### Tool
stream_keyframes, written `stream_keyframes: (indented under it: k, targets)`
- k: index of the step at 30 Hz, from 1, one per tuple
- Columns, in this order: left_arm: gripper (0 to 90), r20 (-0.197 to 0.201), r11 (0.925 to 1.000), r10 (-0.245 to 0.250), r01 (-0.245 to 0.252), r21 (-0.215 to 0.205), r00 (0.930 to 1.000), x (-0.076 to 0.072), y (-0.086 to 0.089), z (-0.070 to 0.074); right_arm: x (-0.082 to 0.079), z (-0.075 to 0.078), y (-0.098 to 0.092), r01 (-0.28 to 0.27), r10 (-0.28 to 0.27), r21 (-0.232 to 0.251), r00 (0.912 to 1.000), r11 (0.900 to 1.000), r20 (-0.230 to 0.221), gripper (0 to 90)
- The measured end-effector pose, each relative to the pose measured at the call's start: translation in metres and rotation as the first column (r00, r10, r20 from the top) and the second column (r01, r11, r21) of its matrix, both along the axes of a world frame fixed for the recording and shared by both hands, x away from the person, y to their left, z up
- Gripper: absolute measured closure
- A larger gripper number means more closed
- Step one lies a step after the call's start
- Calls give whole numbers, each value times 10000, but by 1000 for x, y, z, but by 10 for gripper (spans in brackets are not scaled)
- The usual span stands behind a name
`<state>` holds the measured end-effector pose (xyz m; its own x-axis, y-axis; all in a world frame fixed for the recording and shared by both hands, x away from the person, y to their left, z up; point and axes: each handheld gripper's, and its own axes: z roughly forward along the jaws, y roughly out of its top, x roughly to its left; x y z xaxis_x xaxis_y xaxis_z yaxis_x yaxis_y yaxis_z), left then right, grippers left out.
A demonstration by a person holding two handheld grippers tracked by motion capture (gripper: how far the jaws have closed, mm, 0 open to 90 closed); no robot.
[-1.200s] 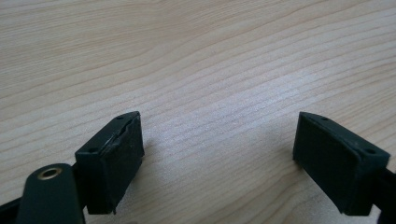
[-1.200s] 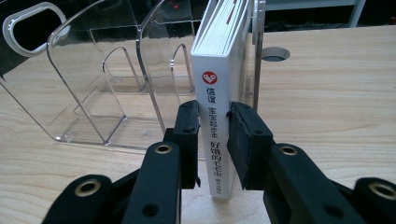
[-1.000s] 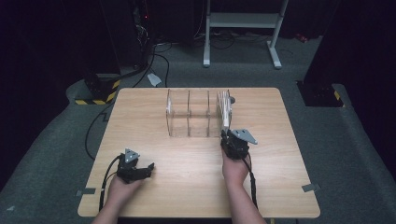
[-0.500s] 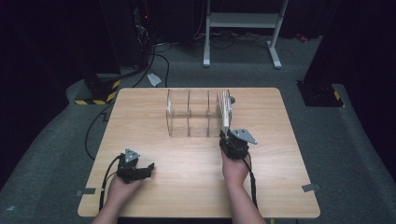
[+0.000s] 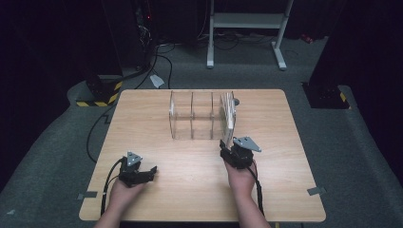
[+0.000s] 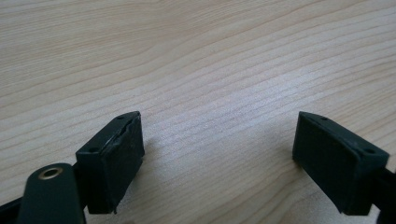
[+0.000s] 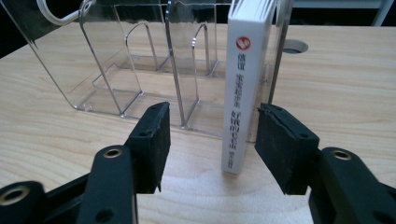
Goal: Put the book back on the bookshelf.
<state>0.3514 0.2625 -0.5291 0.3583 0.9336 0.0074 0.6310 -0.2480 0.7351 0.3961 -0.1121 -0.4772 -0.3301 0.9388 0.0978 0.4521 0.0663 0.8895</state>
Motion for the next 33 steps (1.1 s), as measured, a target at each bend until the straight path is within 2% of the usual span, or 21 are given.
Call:
stream_keyframes:
  k: [5,8,12,16,17,19,20,24,26,27,33]
  targets:
    - [169,10,10000,-9,9,-6,10000,-1,0,0,-6,-2,-10,-48,48,-37,10000,10000,1,408]
    - [175,24,10000,-23,23,-7,10000,-2,0,0,-9,-3,-23,11,-10,-133,10000,9999,27,389]
    - [180,33,10000,-15,15,6,10000,-4,0,0,-12,-7,-44,128,-132,-204,9997,9997,-196,360]
    - [181,44,10000,-58,58,52,10000,-6,1,0,-16,-15,-67,284,-300,-644,9993,9975,-244,337]
    - [181,42,10000,-54,54,42,10000,-6,1,0,-17,-18,-74,346,-383,-866,9984,9956,-405,326]
    - [181,21,10000,-65,65,-4,10000,-5,0,0,-16,-23,-85,321,-405,-975,9956,9947,-845,294]
    - [180,29,10000,-92,92,-6,10000,-5,0,0,-16,-27,-92,388,-521,-1081,9911,9934,-1228,284]
    - [177,51,9999,-155,155,-23,9999,-3,0,0,-21,-39,-109,502,-792,-1714,9828,9839,-1670,271]
    - [178,44,9999,-155,155,-23,9999,-3,0,0,-22,-45,-117,402,-840,-2004,9729,9789,-2152,252]
    - [178,33,9999,-163,163,-22,9999,-3,0,0,-21,-47,-120,252,-726,-1929,9674,9809,-2428,238]
    - [179,30,9999,-133,133,-26,9999,-5,1,0,-25,-47,-125,-38,-459,-1995,9688,9799,-2437,239]
